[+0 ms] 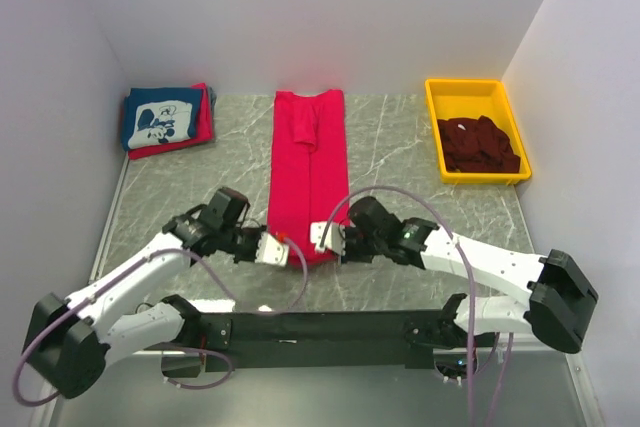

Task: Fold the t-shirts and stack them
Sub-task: Fold the tshirt

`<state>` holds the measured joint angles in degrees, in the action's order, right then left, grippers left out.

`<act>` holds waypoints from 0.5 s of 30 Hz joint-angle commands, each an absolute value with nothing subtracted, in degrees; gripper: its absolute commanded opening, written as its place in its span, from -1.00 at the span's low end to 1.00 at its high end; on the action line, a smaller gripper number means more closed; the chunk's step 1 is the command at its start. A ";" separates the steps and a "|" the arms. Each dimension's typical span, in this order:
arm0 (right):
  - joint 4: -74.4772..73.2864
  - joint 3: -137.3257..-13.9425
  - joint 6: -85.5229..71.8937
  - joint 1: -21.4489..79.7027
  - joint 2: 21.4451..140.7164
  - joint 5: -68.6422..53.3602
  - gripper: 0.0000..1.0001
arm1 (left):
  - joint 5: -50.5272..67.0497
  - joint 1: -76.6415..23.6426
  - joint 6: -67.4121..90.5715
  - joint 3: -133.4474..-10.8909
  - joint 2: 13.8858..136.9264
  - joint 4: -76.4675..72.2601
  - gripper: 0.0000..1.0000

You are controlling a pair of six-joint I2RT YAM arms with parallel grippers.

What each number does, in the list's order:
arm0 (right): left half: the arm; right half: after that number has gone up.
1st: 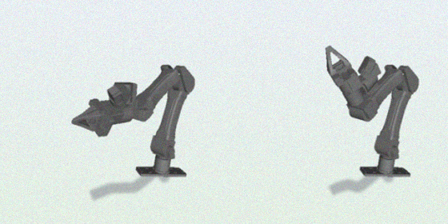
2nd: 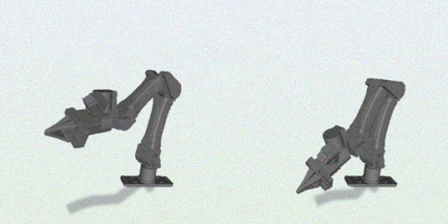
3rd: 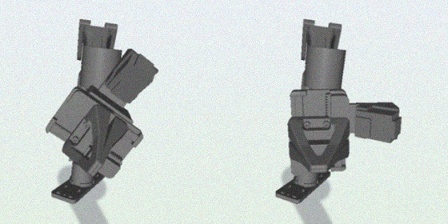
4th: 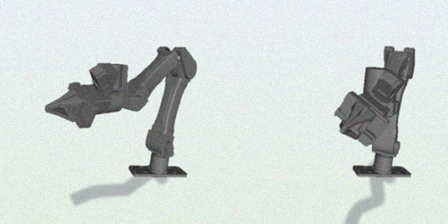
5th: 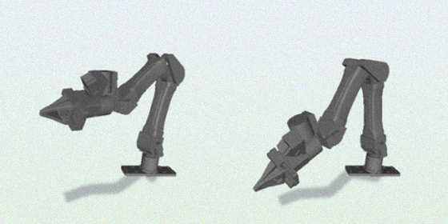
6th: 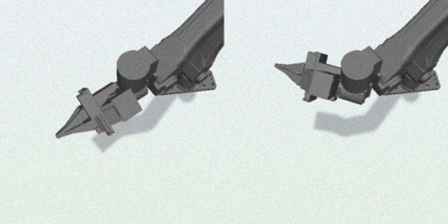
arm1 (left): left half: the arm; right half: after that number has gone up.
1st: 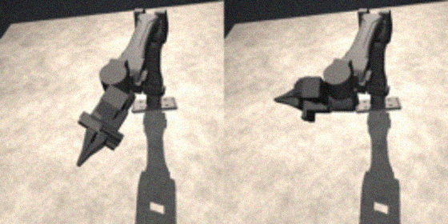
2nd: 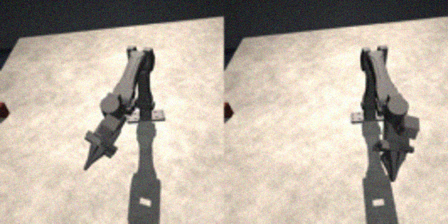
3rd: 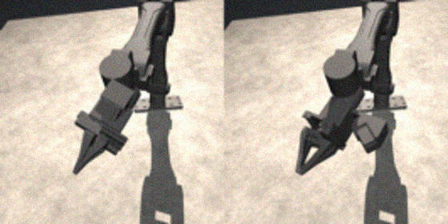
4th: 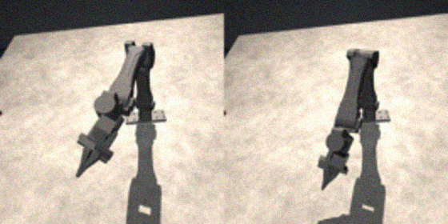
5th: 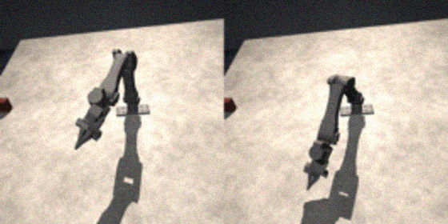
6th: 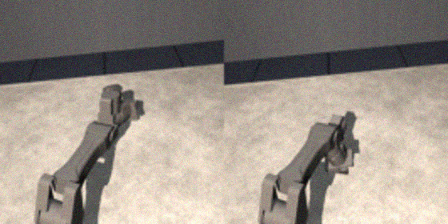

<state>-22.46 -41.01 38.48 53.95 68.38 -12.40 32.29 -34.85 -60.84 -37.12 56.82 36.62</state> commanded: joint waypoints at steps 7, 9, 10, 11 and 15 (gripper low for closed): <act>-19.07 -50.97 47.63 42.20 78.74 -15.73 -1.00 | 38.49 -21.10 -67.14 -55.36 77.42 33.05 -0.99; -18.90 -54.92 48.43 40.18 82.87 -16.61 -1.00 | 38.50 -19.43 -68.63 -59.05 81.71 32.43 -0.99; -18.98 -56.24 48.86 38.51 84.19 -16.87 -1.00 | 38.50 -18.99 -69.34 -60.19 83.13 32.52 -0.99; -18.90 -58.60 49.74 37.71 86.72 -17.14 -1.00 | 38.41 -18.20 -69.87 -62.12 84.45 32.26 -0.99; -18.55 -63.62 51.94 34.72 92.10 -17.67 -1.00 | 38.41 -16.44 -70.93 -66.61 91.12 31.03 -0.99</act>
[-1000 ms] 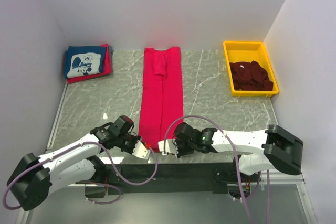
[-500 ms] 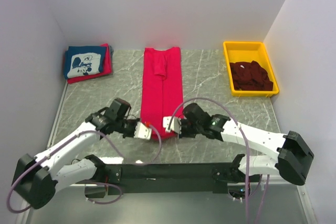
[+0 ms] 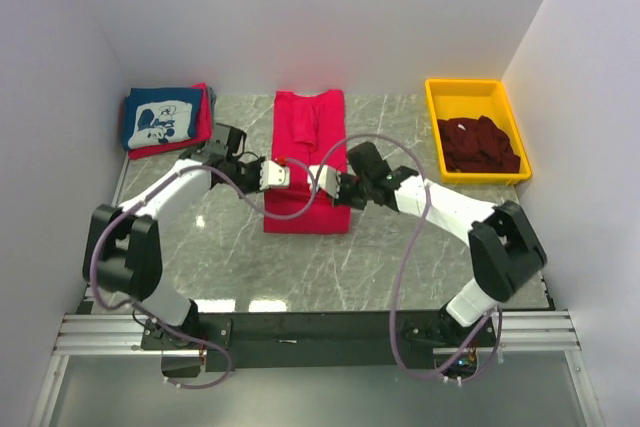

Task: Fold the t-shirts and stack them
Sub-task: Fold the tshirt

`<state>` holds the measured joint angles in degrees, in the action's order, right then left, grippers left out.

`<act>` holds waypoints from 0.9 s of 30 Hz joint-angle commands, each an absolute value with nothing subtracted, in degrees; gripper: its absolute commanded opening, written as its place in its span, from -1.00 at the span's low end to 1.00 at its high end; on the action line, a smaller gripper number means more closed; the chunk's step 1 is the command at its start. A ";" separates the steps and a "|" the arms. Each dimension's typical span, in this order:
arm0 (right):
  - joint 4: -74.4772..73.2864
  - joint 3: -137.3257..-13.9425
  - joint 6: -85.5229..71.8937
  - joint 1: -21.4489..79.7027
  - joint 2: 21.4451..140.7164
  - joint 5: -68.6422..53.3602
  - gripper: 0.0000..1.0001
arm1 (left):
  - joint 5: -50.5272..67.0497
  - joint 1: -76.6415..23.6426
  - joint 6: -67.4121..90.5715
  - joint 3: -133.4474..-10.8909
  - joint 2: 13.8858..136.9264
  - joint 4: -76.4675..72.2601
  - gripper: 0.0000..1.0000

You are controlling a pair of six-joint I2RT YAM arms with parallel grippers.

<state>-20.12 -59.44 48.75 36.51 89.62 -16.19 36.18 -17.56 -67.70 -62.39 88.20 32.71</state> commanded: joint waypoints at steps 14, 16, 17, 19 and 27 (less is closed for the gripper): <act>-21.18 -81.64 57.48 27.95 108.27 -19.07 -1.00 | 37.71 -13.10 -71.28 -81.38 107.56 27.51 -0.99; -21.71 -84.19 57.65 27.42 110.46 -19.25 -1.00 | 37.79 -12.83 -71.54 -83.05 108.80 27.07 -0.99; -21.88 -85.07 57.66 27.25 111.09 -19.34 -1.00 | 37.79 -12.66 -71.54 -83.49 109.85 26.81 -0.99; -22.41 -87.35 58.18 26.98 113.10 -19.25 -1.00 | 37.44 -12.22 -71.46 -84.72 110.91 26.02 -0.99; -22.94 -93.42 58.27 26.28 117.86 -18.46 -0.92 | 36.65 -11.07 -71.63 -87.89 115.31 23.91 -0.92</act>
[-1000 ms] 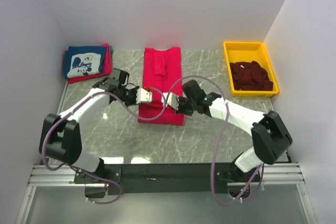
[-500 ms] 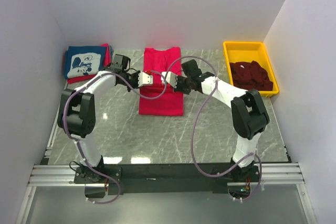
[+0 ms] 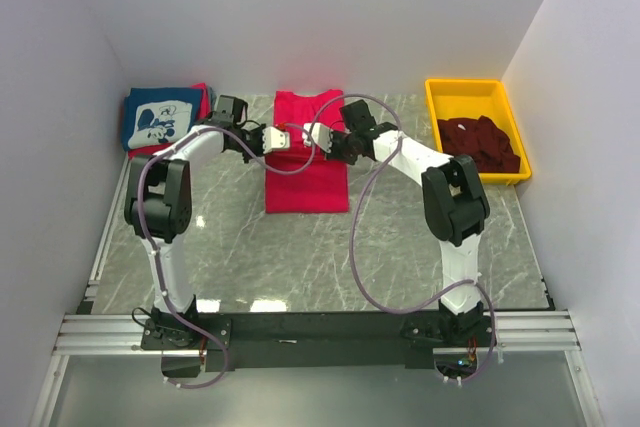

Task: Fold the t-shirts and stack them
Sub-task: Fold the tshirt

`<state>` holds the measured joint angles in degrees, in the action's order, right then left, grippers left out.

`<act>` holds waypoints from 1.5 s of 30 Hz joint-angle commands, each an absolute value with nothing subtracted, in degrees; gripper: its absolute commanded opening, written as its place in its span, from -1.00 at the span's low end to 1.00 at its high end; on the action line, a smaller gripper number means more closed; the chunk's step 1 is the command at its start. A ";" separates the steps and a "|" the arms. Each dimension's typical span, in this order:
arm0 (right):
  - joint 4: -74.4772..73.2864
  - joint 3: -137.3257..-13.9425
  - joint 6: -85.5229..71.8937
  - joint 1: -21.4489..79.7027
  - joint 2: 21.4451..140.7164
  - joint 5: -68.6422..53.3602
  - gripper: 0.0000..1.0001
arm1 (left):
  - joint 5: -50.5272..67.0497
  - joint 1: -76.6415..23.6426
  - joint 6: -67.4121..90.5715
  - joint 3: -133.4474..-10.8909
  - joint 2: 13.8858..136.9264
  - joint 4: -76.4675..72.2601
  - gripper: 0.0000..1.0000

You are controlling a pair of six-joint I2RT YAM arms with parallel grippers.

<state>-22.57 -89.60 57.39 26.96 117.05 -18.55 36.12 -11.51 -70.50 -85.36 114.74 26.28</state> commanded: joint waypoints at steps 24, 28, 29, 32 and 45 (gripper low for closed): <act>-39.81 -106.94 18.23 21.71 118.72 -29.61 -0.15 | 36.29 -6.42 -35.54 -82.25 106.69 22.05 -0.03; -38.59 -110.21 11.09 20.57 122.16 -32.52 -0.16 | 38.14 -4.49 -20.88 -84.28 109.94 20.93 0.04; -38.06 -110.56 9.94 20.65 122.69 -32.61 -0.16 | 38.23 -4.31 -18.83 -84.72 110.65 20.31 0.04; -36.57 -112.23 7.12 20.39 125.76 -32.17 -0.11 | 38.76 -3.78 -12.84 -88.67 114.69 20.56 0.04; -33.14 -116.81 4.66 18.37 133.50 -28.05 0.08 | 37.53 -3.52 -4.93 -93.51 121.55 20.74 0.09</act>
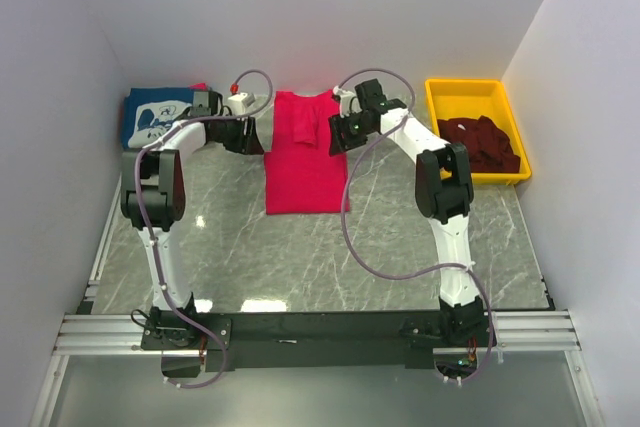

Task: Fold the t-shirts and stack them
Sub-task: Fold the tshirt

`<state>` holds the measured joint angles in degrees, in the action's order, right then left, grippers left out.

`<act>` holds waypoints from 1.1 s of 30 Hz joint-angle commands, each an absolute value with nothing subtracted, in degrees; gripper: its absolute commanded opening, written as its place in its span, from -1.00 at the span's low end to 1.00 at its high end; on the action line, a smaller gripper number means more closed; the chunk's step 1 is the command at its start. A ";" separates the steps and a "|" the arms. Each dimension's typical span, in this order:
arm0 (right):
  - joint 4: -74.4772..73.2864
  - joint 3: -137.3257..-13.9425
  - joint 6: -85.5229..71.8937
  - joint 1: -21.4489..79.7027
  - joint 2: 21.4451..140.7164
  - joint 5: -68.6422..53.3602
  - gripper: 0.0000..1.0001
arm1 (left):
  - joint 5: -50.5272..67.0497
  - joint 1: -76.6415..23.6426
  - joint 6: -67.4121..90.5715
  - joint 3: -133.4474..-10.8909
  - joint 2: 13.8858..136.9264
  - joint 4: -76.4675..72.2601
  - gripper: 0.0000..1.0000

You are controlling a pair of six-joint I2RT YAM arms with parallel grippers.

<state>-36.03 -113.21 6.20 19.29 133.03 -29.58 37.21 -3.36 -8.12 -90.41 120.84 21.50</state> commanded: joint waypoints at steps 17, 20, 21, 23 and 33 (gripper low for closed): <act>-32.87 -118.74 1.41 17.58 137.63 -27.51 0.11 | 36.12 -3.95 -1.41 -98.00 127.18 22.67 0.10; -32.70 -119.00 1.14 17.49 138.25 -27.33 0.08 | 36.21 -4.22 -1.41 -98.09 127.53 22.94 0.09; -32.70 -119.09 1.23 17.49 138.34 -27.33 0.04 | 36.21 -4.39 -1.49 -98.00 127.53 22.85 0.08; -32.52 -119.00 0.97 17.49 138.60 -27.60 -0.01 | 36.21 -4.48 -1.49 -97.91 127.62 22.94 0.07; -32.26 -118.83 0.79 17.49 138.96 -28.65 -0.30 | 36.47 -4.92 -1.41 -97.82 127.97 22.94 0.01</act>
